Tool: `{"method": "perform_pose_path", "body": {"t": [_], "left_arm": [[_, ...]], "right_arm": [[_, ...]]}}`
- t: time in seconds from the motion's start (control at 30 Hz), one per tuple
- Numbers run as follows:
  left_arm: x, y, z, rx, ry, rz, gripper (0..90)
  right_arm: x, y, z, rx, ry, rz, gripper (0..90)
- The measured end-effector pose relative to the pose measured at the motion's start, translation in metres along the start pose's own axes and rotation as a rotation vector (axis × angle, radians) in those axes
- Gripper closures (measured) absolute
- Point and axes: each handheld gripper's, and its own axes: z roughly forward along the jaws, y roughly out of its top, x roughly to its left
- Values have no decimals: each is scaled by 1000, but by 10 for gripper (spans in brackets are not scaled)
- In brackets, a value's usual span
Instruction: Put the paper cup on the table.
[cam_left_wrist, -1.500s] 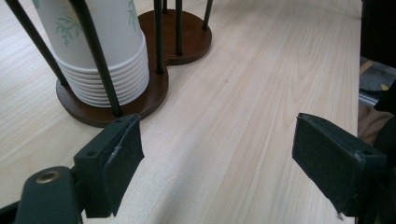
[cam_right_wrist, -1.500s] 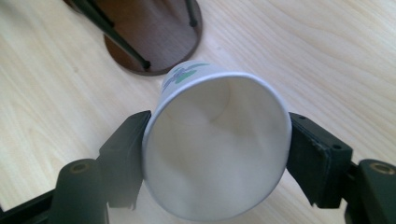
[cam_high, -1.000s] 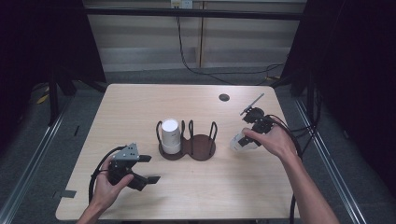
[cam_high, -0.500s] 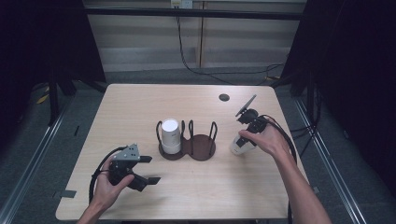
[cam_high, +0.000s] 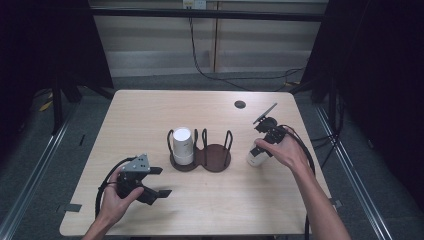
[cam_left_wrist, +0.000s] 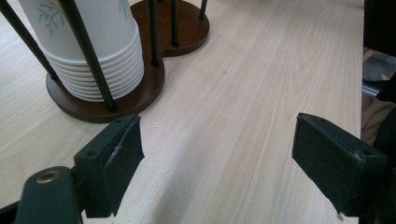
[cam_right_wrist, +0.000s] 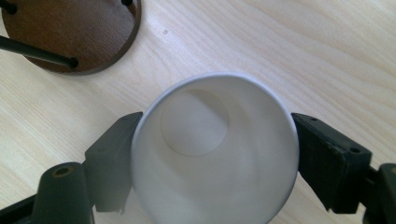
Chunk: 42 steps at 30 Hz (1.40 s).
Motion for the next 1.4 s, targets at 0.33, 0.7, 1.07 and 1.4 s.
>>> {"method": "perform_pose_path", "body": {"t": [0.33, 0.7, 1.07, 1.4], "left_arm": [[0, 0, -2, -18, 18, -10, 163], [2, -1, -3, -15, 17, -16, 164], [3, -2, -2, -15, 18, -38, 174], [1, -2, -3, -18, 20, -58, 174]], "right_arm": [[5, 3, -2, -36, 12, -17, 157], [6, -1, -9, -103, 62, 9, 157], [4, -10, -18, -235, 56, 56, 141], [10, -23, -25, -419, 46, 113, 151]]}}
